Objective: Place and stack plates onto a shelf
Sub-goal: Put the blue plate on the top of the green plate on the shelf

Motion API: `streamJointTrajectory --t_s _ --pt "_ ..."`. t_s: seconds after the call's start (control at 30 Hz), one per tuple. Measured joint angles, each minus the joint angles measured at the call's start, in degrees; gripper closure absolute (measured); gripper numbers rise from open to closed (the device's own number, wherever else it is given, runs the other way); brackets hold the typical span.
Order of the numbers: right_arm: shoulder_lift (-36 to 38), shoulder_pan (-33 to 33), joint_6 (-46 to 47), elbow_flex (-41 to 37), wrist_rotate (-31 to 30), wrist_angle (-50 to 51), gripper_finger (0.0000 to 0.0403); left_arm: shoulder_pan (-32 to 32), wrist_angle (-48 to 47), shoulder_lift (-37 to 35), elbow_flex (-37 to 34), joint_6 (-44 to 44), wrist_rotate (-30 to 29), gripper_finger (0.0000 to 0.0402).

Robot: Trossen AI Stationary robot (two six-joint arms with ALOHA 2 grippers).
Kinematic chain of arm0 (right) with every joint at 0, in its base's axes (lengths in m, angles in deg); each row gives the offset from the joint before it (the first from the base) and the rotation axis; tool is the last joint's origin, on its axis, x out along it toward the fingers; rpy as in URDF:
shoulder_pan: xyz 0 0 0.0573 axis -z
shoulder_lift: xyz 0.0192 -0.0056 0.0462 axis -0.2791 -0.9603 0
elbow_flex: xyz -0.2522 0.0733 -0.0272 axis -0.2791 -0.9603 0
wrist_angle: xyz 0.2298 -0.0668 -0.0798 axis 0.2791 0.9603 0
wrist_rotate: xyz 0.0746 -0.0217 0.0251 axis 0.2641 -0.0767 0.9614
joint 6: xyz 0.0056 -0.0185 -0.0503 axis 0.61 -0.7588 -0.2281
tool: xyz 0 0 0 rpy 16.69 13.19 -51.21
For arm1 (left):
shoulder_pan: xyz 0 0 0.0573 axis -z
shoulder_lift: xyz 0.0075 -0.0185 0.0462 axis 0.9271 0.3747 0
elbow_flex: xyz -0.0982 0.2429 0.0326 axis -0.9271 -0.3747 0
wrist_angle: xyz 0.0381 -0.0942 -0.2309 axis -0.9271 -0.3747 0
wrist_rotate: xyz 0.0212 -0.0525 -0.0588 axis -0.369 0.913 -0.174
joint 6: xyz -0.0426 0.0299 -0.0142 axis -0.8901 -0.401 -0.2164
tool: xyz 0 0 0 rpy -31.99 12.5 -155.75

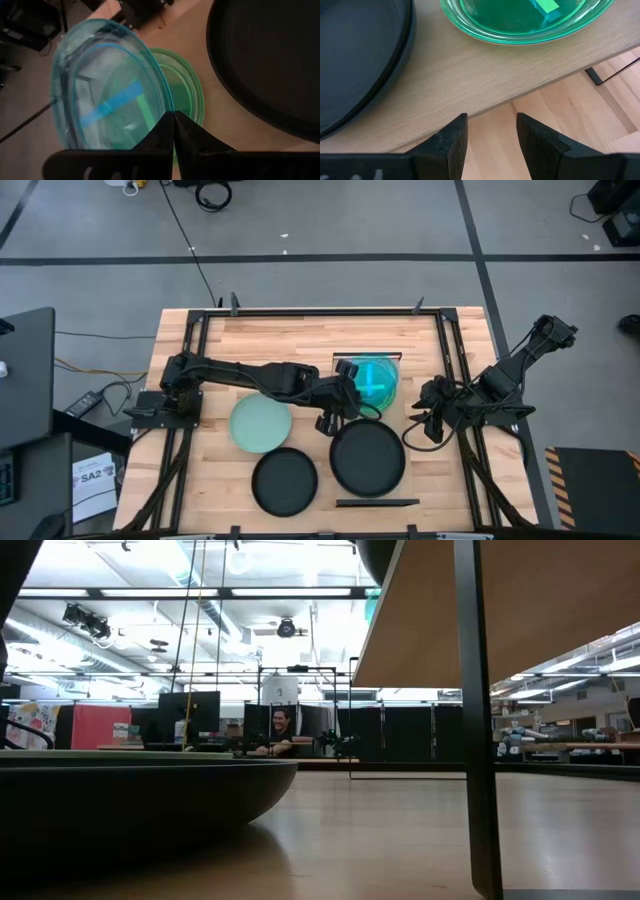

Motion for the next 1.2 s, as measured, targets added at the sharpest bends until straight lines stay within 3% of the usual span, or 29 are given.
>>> streamJointTrajectory --t_s 0.33,0.5,0.93,1.2 --pt "0.0 0.0 0.0 0.0 0.0 0.0 0.0228 0.0 -0.4 2.5 0.0 -0.1 0.3 0.0393" --pt "0.0 0.0 0.0 0.0 0.0 0.0 0.0228 -0.4 -0.2 2.4 0.0 -0.1 4.5 0.0393" --pt "0.0 0.0 0.0 0.0 0.0 0.0 0.0228 -1.3 -0.2 2.7 0.0 -0.5 6.0 0.0392" --pt "0.0 0.0 0.0 0.0 0.0 0.0 0.0228 -1.4 -0.1 2.7 0.0 -1.9 6.0 0.0371"
